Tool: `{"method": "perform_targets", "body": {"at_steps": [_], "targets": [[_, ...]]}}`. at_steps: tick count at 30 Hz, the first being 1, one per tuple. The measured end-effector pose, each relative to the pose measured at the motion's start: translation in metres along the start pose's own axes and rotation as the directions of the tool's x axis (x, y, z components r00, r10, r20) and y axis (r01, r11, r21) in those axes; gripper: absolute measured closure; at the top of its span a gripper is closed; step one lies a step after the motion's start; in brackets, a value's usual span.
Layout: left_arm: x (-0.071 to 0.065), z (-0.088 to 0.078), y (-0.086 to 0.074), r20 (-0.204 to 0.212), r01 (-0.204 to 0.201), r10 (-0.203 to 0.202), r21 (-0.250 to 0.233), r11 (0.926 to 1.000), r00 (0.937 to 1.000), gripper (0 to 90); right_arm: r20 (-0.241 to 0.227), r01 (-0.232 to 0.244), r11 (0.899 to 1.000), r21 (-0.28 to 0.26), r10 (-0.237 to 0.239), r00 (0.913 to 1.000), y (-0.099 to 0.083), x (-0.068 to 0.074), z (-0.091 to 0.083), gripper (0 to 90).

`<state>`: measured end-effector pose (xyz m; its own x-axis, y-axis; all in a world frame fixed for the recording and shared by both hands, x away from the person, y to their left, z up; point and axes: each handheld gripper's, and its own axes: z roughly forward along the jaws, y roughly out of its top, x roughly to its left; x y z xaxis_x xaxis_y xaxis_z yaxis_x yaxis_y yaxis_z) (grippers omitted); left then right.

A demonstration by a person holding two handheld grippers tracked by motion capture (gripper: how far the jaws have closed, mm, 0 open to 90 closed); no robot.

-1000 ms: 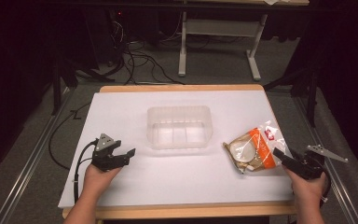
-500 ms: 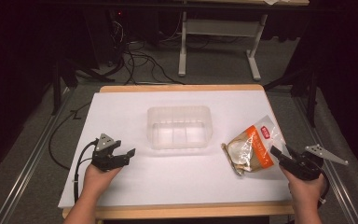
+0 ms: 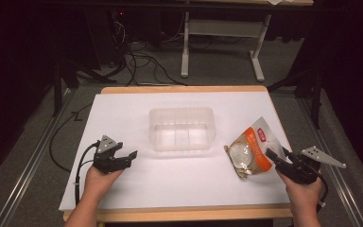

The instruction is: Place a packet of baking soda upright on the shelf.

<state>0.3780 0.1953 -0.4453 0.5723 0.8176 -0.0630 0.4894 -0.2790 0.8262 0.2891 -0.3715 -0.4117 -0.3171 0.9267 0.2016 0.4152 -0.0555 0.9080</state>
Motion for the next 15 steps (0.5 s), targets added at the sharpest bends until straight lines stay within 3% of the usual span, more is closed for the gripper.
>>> {"method": "perform_targets", "body": {"at_steps": [15], "targets": [[0.0, 0.0, 0.0, 0.005, -0.008, 0.008, 0.006, 0.9999, 1.0, 30.3, -0.077, 0.07, 0.998, -0.006, -0.07, 0.9946, 0.005, 0.032, 0.005, 52.3]]}}
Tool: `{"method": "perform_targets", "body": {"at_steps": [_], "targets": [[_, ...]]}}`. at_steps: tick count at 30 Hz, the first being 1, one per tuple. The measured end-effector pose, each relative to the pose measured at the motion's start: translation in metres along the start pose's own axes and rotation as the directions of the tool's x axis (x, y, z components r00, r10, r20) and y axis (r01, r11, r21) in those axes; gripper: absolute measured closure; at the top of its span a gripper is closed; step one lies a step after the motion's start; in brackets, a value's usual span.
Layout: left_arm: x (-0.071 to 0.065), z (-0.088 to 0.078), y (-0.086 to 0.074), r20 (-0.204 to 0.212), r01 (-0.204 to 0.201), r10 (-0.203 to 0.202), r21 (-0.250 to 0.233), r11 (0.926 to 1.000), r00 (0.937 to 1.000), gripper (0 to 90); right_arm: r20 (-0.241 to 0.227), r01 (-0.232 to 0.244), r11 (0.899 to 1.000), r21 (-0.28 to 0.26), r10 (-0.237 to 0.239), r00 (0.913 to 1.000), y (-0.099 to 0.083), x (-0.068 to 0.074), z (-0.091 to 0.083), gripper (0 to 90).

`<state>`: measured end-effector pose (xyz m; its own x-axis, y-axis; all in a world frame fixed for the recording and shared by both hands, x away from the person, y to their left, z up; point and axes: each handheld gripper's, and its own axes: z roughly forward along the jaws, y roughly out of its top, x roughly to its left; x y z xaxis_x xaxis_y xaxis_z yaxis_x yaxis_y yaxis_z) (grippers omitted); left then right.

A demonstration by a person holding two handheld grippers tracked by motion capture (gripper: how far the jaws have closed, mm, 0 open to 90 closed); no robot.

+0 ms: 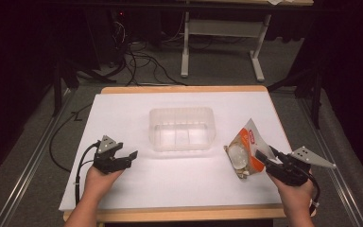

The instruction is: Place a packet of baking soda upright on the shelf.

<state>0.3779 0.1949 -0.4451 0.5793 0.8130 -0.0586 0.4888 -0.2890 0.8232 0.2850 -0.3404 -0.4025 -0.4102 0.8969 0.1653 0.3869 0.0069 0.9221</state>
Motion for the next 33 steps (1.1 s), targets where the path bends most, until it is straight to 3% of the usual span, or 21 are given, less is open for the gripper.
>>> {"method": "perform_targets", "body": {"at_steps": [28, 33], "targets": [[-0.004, 0.001, 0.0, 0.001, -0.019, 0.019, 0.012, 0.9997, 0.9998, 30.3, -0.089, 0.074, 0.997, 0.006, -0.073, 0.9933, 0.003, 0.031, 0.002, 63.5], [-0.004, 0.001, 0.0, 0.002, -0.02, 0.02, 0.012, 0.9997, 0.9998, 30.3, -0.044, 0.107, 0.994, 0.008, -0.107, 0.9933, 0.002, 0.035, 0.002, 66.5]]}}
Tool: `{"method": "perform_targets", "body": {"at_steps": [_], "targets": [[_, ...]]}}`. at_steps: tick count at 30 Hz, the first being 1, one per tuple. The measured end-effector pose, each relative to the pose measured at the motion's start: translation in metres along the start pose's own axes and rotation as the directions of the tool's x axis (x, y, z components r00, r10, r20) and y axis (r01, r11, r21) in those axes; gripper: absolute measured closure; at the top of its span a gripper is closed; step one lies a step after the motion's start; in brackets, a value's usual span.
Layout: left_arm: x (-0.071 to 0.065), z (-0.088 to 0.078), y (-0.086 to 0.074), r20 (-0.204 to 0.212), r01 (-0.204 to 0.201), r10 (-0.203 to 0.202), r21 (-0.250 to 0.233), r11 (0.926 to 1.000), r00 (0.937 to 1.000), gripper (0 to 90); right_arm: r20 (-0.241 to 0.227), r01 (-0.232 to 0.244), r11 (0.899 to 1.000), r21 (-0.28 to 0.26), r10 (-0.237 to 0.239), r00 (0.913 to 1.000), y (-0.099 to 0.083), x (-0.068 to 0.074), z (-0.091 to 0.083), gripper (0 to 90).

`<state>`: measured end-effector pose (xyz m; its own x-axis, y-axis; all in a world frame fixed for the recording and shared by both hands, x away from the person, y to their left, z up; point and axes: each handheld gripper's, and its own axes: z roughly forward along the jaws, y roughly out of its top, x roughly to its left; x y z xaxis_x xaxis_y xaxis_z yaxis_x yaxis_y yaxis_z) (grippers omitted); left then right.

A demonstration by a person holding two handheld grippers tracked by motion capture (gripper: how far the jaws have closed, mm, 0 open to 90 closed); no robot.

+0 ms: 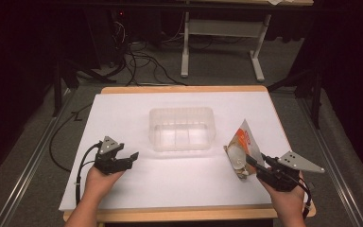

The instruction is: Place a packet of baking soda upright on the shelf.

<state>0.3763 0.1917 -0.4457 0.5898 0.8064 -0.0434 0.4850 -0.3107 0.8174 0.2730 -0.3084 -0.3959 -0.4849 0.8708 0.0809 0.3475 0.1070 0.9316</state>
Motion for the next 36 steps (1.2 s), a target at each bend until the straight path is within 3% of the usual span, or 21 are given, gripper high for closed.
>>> {"method": "perform_targets", "body": {"at_steps": [4, 7, 11, 17, 23, 30, 36], "targets": [[-0.001, 0.0, 0.0, 0.003, -0.004, 0.004, 0.001, 1.0, 1.0, 30.3, 0.052, 0.008, 1.0, -0.003, -0.007, 0.9986, -0.003, -0.004, 0.0, 78.4], [-0.001, 0.001, 0.0, 0.004, -0.004, 0.004, 0.003, 1.0, 1.0, 30.3, 0.088, -0.013, 1.0, -0.016, 0.015, 0.996, -0.003, -0.009, 0.0, 90.0], [-0.002, 0.001, 0.001, 0.002, -0.015, 0.015, 0.006, 0.9999, 0.9999, 30.3, 0.136, 0.007, 1.0, -0.014, -0.005, 0.9907, 0.001, -0.009, 0.0, 90.0], [0.0, 0.002, 0.001, -0.001, -0.012, 0.012, 0.005, 0.9999, 0.9999, 30.3, 0.167, 0.092, 0.996, -0.014, -0.088, 0.982, 0.01, 0.005, 0.003, 90.0], [0.001, 0.001, 0.001, -0.002, -0.011, 0.011, 0.002, 0.9999, 0.9999, 30.3, 0.148, 0.071, 0.997, -0.036, -0.065, 0.9869, 0.012, 0.007, 0.005, 90.0], [0.001, 0.001, 0.002, -0.003, -0.014, 0.014, -0.002, 0.9999, 0.9999, 30.3, 0.09, 0.09, 0.993, -0.07, -0.083, 0.9924, 0.016, 0.025, 0.006, 90.0], [0.001, -0.001, 0.002, -0.003, -0.013, 0.013, -0.002, 0.9999, 0.9999, 30.3, 0.071, 0.098, 0.993, -0.06, -0.094, 0.9931, 0.013, 0.031, 0.01, 90.0]]}}
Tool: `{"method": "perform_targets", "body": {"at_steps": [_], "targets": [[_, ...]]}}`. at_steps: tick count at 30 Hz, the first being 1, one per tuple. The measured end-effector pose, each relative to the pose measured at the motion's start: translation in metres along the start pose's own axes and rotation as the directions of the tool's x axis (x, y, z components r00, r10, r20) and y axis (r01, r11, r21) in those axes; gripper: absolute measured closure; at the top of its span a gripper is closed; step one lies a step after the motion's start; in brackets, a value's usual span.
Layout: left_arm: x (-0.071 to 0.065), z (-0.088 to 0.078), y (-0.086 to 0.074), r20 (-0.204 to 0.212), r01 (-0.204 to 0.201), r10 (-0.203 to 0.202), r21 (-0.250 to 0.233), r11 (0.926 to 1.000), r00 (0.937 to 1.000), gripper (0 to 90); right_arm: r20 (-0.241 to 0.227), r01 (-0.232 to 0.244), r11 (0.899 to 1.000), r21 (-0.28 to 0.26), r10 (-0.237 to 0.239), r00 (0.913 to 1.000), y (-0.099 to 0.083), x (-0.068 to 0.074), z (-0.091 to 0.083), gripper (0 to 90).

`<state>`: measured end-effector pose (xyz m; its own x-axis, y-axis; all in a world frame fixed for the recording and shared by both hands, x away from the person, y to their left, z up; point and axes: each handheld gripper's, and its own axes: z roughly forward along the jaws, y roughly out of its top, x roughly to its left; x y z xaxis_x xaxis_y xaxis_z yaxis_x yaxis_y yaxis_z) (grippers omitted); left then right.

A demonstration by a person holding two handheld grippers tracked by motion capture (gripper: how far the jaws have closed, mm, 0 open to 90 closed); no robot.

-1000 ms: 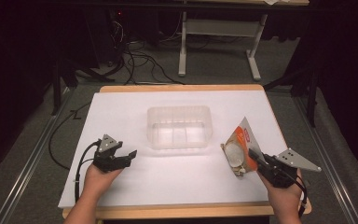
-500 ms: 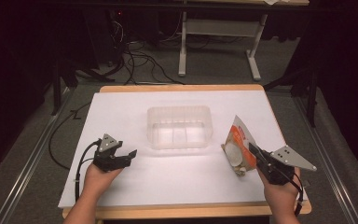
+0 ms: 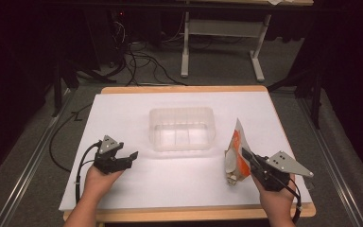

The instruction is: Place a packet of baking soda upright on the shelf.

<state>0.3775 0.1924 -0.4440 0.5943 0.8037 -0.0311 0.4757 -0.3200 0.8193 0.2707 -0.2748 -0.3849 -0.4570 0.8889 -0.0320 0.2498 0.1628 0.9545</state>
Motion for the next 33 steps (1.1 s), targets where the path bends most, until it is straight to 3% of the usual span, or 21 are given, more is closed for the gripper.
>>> {"method": "perform_targets", "body": {"at_steps": [7, 12, 16, 22, 33], "targets": [[-0.003, 0.001, 0.0, 0.003, -0.01, 0.01, 0.006, 0.9999, 0.9999, 30.3, -0.029, 0.011, 1.0, 0.013, -0.011, 0.9995, -0.012, 0.011, -0.001, 88.4], [-0.003, 0.001, 0.0, 0.006, -0.011, 0.011, 0.012, 0.9999, 0.9999, 30.2, -0.025, 0.001, 0.999, 0.034, 0.0, 0.9997, -0.018, 0.018, 0.002, 85.3], [-0.003, 0.001, 0.0, 0.005, -0.012, 0.012, 0.007, 0.9999, 0.9999, 30.3, -0.018, -0.015, 0.999, 0.034, 0.016, 0.9997, -0.019, 0.016, 0.003, 90.0], [-0.003, 0.002, 0.0, 0.006, -0.009, 0.009, 0.011, 0.9999, 0.9999, 30.3, 0.021, -0.026, 0.999, 0.028, 0.026, 0.9994, -0.012, 0.009, -0.001, 90.0], [0.0, 0.0, 0.0, 0.008, -0.004, 0.004, 0.001, 1.0, 1.0, 30.2, 0.04, -0.04, 0.999, -0.033, 0.042, 0.9983, 0.001, -0.002, -0.01, 90.0]]}}
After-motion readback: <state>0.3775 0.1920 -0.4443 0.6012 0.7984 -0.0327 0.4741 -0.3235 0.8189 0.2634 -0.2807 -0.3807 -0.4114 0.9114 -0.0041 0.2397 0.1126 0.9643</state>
